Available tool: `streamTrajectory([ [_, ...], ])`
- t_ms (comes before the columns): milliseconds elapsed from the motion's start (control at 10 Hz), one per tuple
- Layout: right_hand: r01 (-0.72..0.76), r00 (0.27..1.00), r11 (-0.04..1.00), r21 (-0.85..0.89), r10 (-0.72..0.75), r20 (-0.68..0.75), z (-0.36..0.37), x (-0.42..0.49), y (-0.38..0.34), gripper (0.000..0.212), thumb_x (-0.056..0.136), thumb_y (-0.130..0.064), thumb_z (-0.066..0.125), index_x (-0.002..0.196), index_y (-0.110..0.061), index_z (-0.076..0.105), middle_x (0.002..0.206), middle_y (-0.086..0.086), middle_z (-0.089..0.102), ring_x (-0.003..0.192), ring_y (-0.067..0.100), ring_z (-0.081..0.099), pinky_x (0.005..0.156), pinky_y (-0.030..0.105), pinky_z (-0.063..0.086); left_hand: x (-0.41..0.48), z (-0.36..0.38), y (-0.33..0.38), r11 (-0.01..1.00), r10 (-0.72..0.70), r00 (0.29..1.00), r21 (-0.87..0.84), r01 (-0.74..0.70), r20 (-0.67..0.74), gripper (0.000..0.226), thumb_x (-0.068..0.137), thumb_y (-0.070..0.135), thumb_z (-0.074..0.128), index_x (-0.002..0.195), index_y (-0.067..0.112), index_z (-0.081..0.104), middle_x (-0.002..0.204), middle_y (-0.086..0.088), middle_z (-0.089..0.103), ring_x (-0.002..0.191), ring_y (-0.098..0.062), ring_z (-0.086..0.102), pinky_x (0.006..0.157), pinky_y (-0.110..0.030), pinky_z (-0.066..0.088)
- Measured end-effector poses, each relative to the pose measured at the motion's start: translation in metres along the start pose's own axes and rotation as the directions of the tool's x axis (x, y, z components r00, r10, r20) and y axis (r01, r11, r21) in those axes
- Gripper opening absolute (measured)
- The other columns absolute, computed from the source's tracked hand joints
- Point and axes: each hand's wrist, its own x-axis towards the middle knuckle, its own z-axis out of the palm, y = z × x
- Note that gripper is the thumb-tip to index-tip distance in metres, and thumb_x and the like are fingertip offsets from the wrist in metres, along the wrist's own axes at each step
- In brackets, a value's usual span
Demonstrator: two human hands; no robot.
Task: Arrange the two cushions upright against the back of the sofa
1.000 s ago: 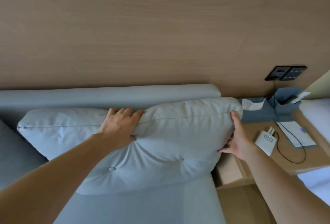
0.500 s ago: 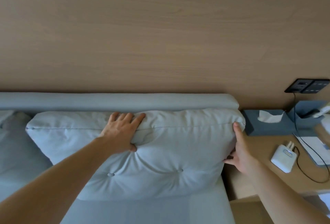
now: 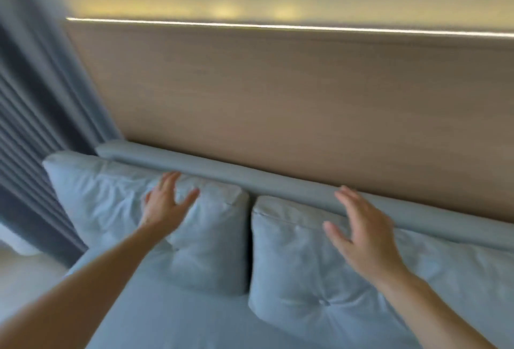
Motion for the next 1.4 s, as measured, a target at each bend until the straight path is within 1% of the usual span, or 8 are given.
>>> streamTrajectory([
  [200,0.103,0.899,0.989,-0.110,-0.045,0.436,0.169,0.079,-0.207,0.101,0.072,-0.080,0.039,0.154,-0.022,0.036,0.161,-0.004,0.038,0.147,0.016,0.033,0.112,0.042,0.028,0.084,-0.103,-0.242,0.855,-0.448,0.892,-0.320,0.408,-0.060,0.086,0.088,0.074,0.046,0.151,0.016,0.037,0.158,-0.014,0.036,0.138,-0.038,0.042,0.112,-0.060,0.034],
  [400,0.131,0.808,0.954,-0.271,0.056,0.587,0.315,0.165,-0.333,0.131,0.063,-0.083,0.069,0.161,-0.019,0.010,0.167,0.001,0.022,0.154,0.020,0.015,0.117,0.045,0.022,0.180,-0.130,-0.404,0.753,-0.486,0.869,-0.461,0.469,0.092,0.095,0.074,0.084,0.056,0.138,0.015,0.048,0.144,-0.016,0.049,0.124,-0.037,0.053,0.103,-0.063,0.045],
  [600,0.093,0.672,0.875,-0.475,0.297,0.678,0.384,0.191,-0.340,0.156,0.046,-0.083,0.079,0.160,-0.028,-0.011,0.168,0.007,0.014,0.155,0.029,0.009,0.118,0.055,0.019,0.218,-0.122,-0.444,0.530,-0.474,0.819,-0.638,0.558,0.322,0.121,0.062,0.080,0.076,0.158,0.037,0.015,0.157,0.000,0.036,0.140,-0.031,0.041,0.111,-0.056,0.037],
  [700,0.119,0.741,0.853,-0.508,0.265,0.617,0.394,0.180,-0.326,0.141,0.048,-0.078,0.080,0.158,-0.031,0.005,0.150,0.002,0.041,0.141,0.027,0.037,0.111,0.049,0.027,0.223,-0.101,-0.439,0.438,-0.424,0.785,-0.656,0.614,0.452,0.098,0.074,0.078,0.067,0.154,0.046,0.021,0.141,0.008,0.042,0.131,-0.025,0.041,0.104,-0.067,0.034],
  [900,0.064,0.781,0.844,-0.532,0.290,0.554,0.370,0.179,-0.307,0.114,0.054,-0.068,0.083,0.147,-0.036,0.025,0.132,-0.002,0.053,0.126,0.024,0.051,0.100,0.046,0.034,0.234,-0.079,-0.406,0.452,-0.360,0.798,-0.658,0.602,0.483,0.086,0.081,0.079,0.056,0.153,0.048,0.019,0.142,0.007,0.044,0.118,-0.026,0.044,0.090,-0.060,0.036],
  [1100,0.029,0.769,0.839,-0.544,0.329,0.547,0.361,0.172,-0.297,0.120,0.052,-0.067,0.085,0.149,-0.038,0.021,0.140,-0.005,0.050,0.132,0.022,0.047,0.104,0.045,0.030,0.227,-0.057,-0.401,0.478,-0.346,0.790,-0.630,0.613,0.506,0.088,0.079,0.085,0.050,0.152,0.050,0.017,0.149,0.004,0.045,0.119,-0.028,0.047,0.089,-0.059,0.038],
  [1300,-0.041,0.806,0.817,-0.575,0.368,0.464,0.363,0.160,-0.315,0.137,0.060,-0.066,0.085,0.160,-0.035,-0.003,0.168,0.000,0.019,0.155,0.021,0.013,0.119,0.048,0.015,0.233,-0.059,-0.411,0.507,-0.395,0.790,-0.605,0.613,0.469,0.101,0.071,0.088,0.056,0.153,0.047,0.013,0.151,0.002,0.041,0.130,-0.038,0.046,0.092,-0.061,0.043],
  [1400,-0.065,0.842,0.817,-0.573,0.353,0.407,0.344,0.130,-0.332,0.128,0.072,-0.069,0.075,0.160,-0.033,-0.010,0.172,-0.001,0.001,0.157,0.018,-0.003,0.121,0.049,0.009,0.224,-0.068,-0.399,0.669,-0.515,0.815,-0.469,0.577,0.267,0.103,0.077,0.081,0.054,0.158,0.035,0.010,0.160,-0.012,0.029,0.137,-0.046,0.037,0.108,-0.065,0.035],
])
